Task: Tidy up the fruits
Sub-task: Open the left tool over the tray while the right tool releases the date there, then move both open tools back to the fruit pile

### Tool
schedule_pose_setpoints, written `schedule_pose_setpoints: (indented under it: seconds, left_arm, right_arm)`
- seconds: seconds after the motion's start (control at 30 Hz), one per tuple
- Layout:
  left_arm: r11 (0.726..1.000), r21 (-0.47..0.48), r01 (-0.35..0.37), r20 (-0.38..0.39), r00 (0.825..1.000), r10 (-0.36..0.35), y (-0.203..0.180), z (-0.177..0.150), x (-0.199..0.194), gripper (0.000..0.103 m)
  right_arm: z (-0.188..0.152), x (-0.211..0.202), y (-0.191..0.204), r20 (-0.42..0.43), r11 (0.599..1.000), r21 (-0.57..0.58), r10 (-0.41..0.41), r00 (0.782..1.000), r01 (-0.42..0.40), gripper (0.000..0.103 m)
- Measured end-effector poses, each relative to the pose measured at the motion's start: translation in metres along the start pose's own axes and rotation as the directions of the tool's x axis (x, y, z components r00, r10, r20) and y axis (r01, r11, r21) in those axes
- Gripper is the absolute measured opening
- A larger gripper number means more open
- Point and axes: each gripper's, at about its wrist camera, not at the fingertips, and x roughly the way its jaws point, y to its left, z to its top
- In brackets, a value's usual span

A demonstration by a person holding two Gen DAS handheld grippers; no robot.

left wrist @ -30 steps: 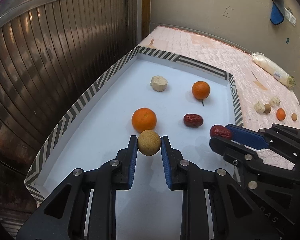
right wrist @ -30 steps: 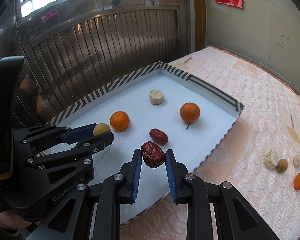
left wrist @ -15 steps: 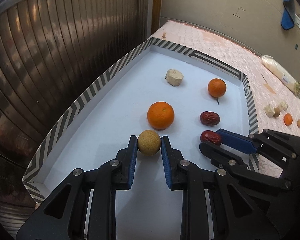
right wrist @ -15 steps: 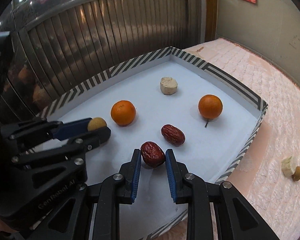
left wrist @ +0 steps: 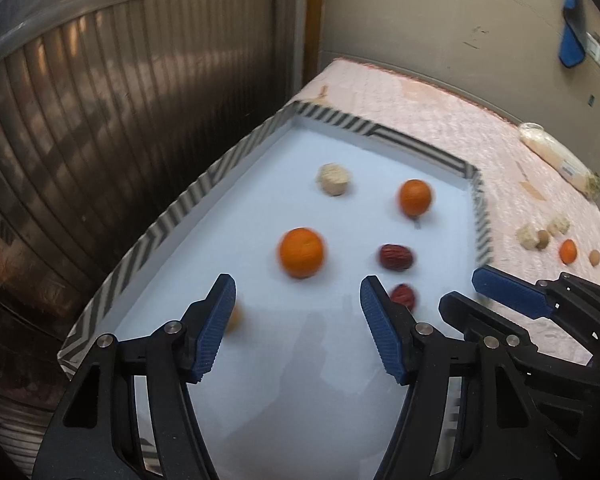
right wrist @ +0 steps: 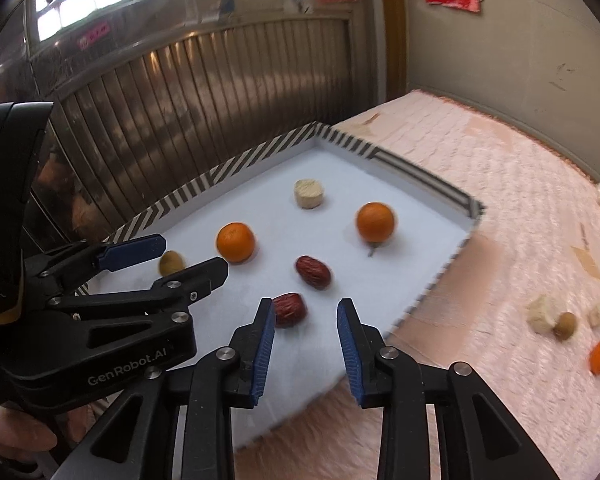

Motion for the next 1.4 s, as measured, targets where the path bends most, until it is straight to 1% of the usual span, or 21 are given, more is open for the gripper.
schedule_pose_setpoints:
  seconds: [0.23,0.43,0.7,0.93,1.07,1.13,1.4]
  left_arm:
    - [0.997,0.060,0.050,0.036,0.998,-0.053,-0.042,0.007,-0.011,0.065]
    - [0.988,0.117,0.097,0.040,0.994,-0.103,-0.083,0.009,-0.015,0.065]
    - [0.969,0.190,0.155,0.019,0.987,-0.161,-0.136,0.008,-0.013,0.065]
    - [0.945,0.248,0.215,-0.033,0.976,-0.214,-0.181,0.008,0.001,0.066]
    - [0.934,0.273,0.231,-0.057,0.973,-0.224,-0.202,0.012,0.014,0.065]
    - [0.927,0.288,0.241,-0.082,0.970,-0.227,-0.213,0.014,0.025,0.065]
    - [0.924,0.325,0.200,-0.126,0.978,-0.167,-0.241,0.023,0.069,0.065]
  right_arm:
    - [-0.012,-0.033,-0.030,0.041,0.997,0.051,-0.059,0.997,0.057,0.033]
    - [-0.028,-0.057,-0.067,0.057,0.986,0.121,-0.119,0.991,0.112,0.035]
    - [-0.052,-0.090,-0.117,0.060,0.962,0.217,-0.184,0.981,0.167,0.036]
    - [-0.077,-0.107,-0.159,0.042,0.932,0.303,-0.223,0.974,0.201,0.037]
    - [-0.088,-0.114,-0.176,0.038,0.919,0.339,-0.228,0.973,0.202,0.037]
    - [-0.092,-0.115,-0.184,0.037,0.915,0.349,-0.229,0.973,0.202,0.037]
    - [-0.098,-0.112,-0.202,0.037,0.912,0.364,-0.217,0.976,0.189,0.037]
